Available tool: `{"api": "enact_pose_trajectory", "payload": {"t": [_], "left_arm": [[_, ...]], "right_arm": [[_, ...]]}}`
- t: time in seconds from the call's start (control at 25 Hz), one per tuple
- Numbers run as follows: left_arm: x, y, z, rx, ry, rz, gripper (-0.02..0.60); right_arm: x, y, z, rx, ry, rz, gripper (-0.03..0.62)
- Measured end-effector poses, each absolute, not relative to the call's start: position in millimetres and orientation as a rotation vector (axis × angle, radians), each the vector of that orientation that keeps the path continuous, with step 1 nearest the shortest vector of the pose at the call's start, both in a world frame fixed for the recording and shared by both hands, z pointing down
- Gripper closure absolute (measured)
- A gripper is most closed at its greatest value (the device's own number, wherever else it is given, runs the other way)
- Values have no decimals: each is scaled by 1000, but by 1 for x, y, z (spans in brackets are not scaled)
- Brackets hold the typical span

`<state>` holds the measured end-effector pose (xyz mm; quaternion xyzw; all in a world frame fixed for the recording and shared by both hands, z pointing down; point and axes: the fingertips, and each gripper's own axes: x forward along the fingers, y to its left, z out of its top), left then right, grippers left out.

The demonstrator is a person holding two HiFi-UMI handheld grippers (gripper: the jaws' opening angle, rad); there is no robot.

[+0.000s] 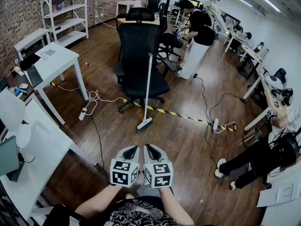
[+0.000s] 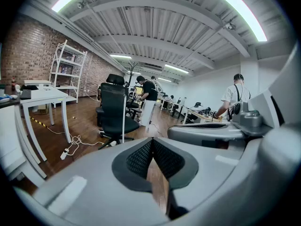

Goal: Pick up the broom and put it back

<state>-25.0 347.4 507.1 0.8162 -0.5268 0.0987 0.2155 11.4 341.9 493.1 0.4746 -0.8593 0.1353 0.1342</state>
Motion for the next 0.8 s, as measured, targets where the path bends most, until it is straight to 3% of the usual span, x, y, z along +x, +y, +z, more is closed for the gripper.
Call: {"api": "enact_pose_trajectory", "payload": {"t": [0.8], "left_arm": [[-5,148,503,2206,-1545,284,575]], "right_arm": [[29,141,483,1296,-2603,411,567]]}}
